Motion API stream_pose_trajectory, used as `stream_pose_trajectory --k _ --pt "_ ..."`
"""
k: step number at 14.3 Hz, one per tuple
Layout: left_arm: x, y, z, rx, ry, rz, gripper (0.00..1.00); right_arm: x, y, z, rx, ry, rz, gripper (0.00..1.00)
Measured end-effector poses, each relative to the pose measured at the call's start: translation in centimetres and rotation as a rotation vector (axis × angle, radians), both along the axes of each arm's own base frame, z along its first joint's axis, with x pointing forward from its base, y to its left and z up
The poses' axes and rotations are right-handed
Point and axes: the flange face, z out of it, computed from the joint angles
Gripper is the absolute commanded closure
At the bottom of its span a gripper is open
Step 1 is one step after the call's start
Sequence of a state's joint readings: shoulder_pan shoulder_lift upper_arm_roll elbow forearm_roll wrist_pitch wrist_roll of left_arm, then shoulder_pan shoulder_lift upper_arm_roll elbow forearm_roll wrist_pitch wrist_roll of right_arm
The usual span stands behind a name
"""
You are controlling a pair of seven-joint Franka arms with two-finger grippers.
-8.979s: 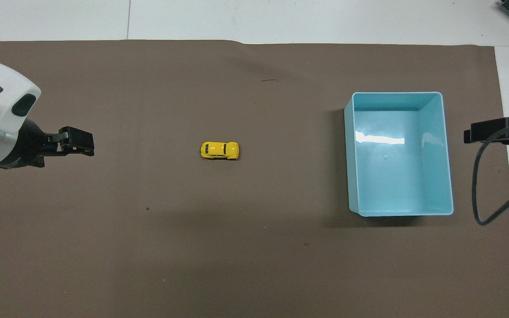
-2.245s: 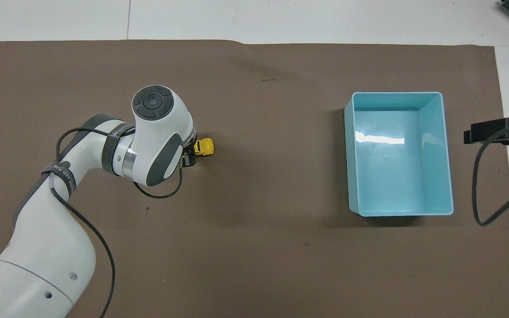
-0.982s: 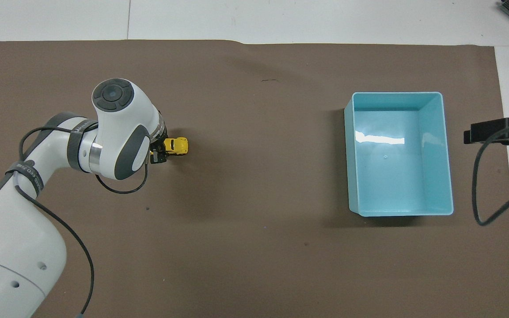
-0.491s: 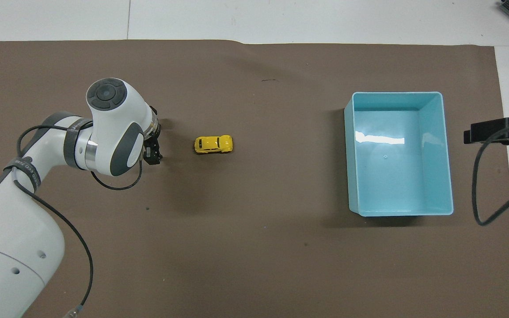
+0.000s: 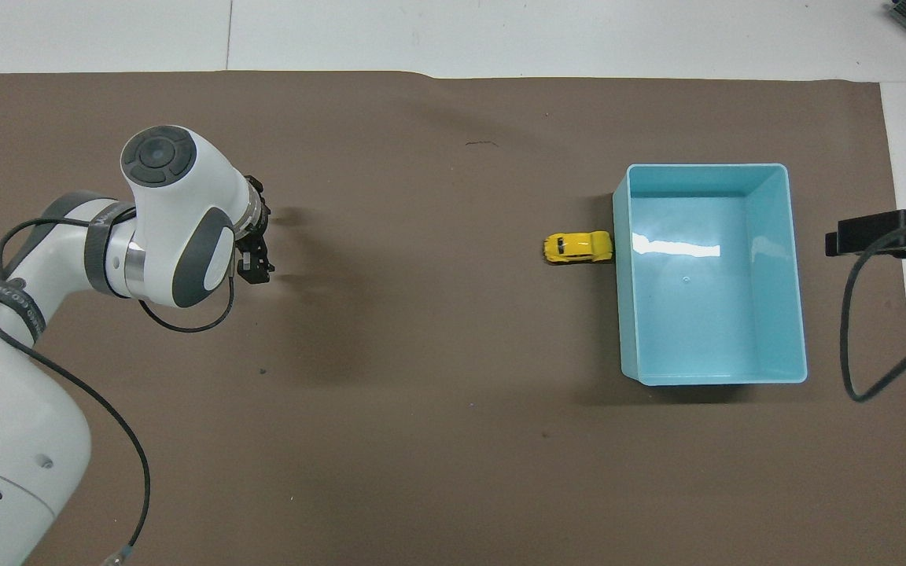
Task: Wind up and store yellow beetle car
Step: 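Lift the left gripper off, letting the car roll toward the box, then retract the left gripper while the right gripper reaches over the box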
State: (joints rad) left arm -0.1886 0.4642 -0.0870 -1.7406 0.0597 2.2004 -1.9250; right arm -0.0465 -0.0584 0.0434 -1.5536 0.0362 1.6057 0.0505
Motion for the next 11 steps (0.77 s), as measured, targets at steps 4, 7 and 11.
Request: stream_pose_trajectory --k 4,7,11 --pt "0.0 0.0 0.0 0.000 0.001 -0.004 0.00 0.0 0.0 0.0 0.000 0.000 0.000 0.00" --pt "0.0 -0.1 0.4 -0.001 -0.006 -0.031 0.00 0.0 0.0 0.0 0.000 0.000 0.000 0.00" --pt "0.1 -0.1 2.7 -0.005 -0.034 -0.068 0.00 0.0 0.0 0.0 0.000 0.000 0.000 0.00"
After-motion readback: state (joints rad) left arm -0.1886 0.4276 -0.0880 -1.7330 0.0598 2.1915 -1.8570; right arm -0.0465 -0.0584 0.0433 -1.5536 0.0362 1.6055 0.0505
